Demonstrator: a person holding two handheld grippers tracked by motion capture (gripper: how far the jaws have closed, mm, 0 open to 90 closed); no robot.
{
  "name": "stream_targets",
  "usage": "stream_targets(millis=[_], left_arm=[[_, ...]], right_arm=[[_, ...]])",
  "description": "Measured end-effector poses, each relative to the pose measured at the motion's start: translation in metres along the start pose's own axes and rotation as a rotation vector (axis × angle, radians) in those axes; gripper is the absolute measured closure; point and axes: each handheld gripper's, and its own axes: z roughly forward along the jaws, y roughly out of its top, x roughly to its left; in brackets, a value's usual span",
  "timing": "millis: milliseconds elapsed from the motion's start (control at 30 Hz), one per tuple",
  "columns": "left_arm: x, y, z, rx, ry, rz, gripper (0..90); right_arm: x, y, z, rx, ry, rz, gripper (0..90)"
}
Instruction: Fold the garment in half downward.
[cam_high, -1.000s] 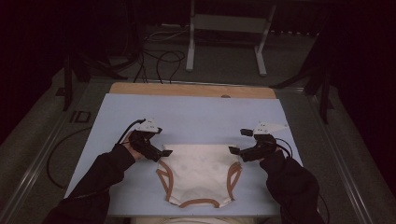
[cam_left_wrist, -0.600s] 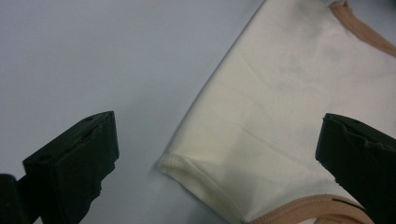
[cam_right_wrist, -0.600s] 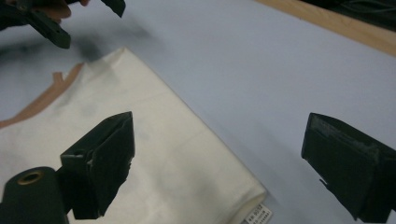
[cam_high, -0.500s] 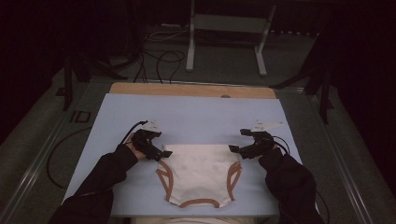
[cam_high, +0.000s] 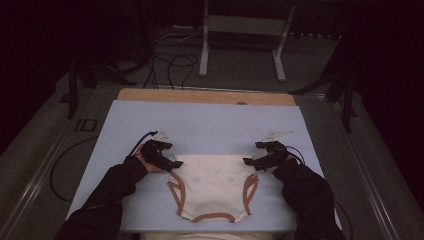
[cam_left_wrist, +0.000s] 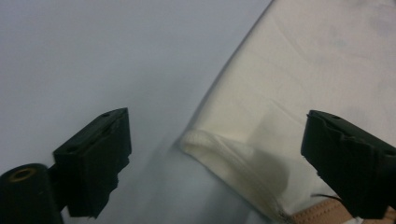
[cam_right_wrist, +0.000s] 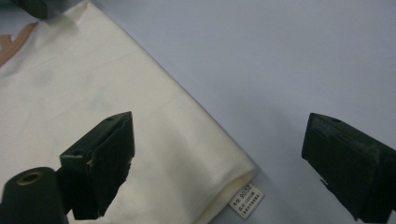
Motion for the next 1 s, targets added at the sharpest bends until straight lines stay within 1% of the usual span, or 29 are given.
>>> stream_targets(millis=[33, 100, 167, 233, 267, 300, 333, 367, 400, 467, 500, 567, 600, 633, 667, 733, 800, 900, 967, 1000], left_arm=[[0.0, -0.001, 0.0, 0.009, -0.004, 0.009, 13.2], [-0.001, -0.002, 0.002, 0.019, -0.005, 0.008, 14.3], [-0.001, -0.003, 0.003, 0.032, 0.0, 0.021, 15.7], [-0.001, -0.004, 0.004, 0.04, 0.006, 0.029, 19.3], [-0.001, -0.005, 0.004, 0.04, 0.001, 0.024, 21.3], [-0.001, -0.005, 0.005, 0.043, 0.004, 0.03, 24.2], [0.0, -0.005, 0.005, 0.043, 0.005, 0.031, 24.9], [0.0, -0.005, 0.004, 0.04, -0.001, 0.031, 27.1], [0.0, -0.005, 0.004, 0.041, 0.002, 0.033, 29.6], [0.001, -0.005, 0.005, 0.038, -0.002, 0.03, 33.0], [0.001, -0.005, 0.006, 0.041, 0.004, 0.03, 34.9], [0.001, -0.005, 0.007, 0.047, -0.001, 0.032, 39.1], [0.001, -0.005, 0.008, 0.052, -0.005, 0.031, 39.4], [0.001, -0.005, 0.008, 0.052, -0.006, 0.033, 42.2], [0.001, -0.005, 0.008, 0.05, -0.005, 0.03, 43.1], [0.001, -0.005, 0.008, 0.052, 0.004, 0.035, 46.4], [0.0, -0.005, 0.007, 0.062, 0.008, 0.045, 48.7], [-0.001, -0.006, 0.007, 0.059, 0.01, 0.038, 52.8], [-0.001, -0.006, 0.007, 0.055, 0.011, 0.03, 56.0], [-0.002, -0.006, 0.007, 0.055, 0.01, 0.033, 57.6]], right_arm=[[0.0, -0.001, 0.002, 0.008, -0.001, 0.007, 9.2], [-0.001, -0.004, 0.006, 0.023, 0.01, 0.01, 9.2], [-0.002, -0.006, 0.009, 0.037, 0.01, 0.016, 10.4], [-0.003, -0.008, 0.011, 0.048, 0.003, 0.02, 12.6], [-0.004, -0.009, 0.012, 0.061, 0.004, 0.028, 13.0], [-0.005, -0.01, 0.013, 0.077, 0.001, 0.028, 13.3], [-0.006, -0.011, 0.015, 0.09, -0.005, 0.027, 14.3], [-0.006, -0.012, 0.016, 0.097, -0.007, 0.031, 15.8], [-0.006, -0.012, 0.016, 0.106, -0.004, 0.038, 16.7], [-0.007, -0.013, 0.018, 0.108, -0.009, 0.035, 19.8], [-0.007, -0.013, 0.019, 0.109, -0.005, 0.031, 21.0], [-0.007, -0.013, 0.02, 0.114, -0.007, 0.03, 23.1], [-0.006, -0.013, 0.021, 0.114, -0.004, 0.029, 24.4], [-0.006, -0.013, 0.022, 0.117, -0.004, 0.024, 24.8], [-0.006, -0.013, 0.022, 0.119, -0.006, 0.022, 25.5], [-0.005, -0.012, 0.022, 0.124, -0.003, 0.021, 29.9], [-0.003, -0.011, 0.022, 0.132, -0.005, 0.008, 35.5], [-0.001, -0.011, 0.021, 0.14, 0.0, -0.01, 45.8], [0.0, -0.011, 0.02, 0.146, -0.002, -0.022, 49.0], [0.001, -0.011, 0.019, 0.147, 0.0, -0.021, 52.9]])
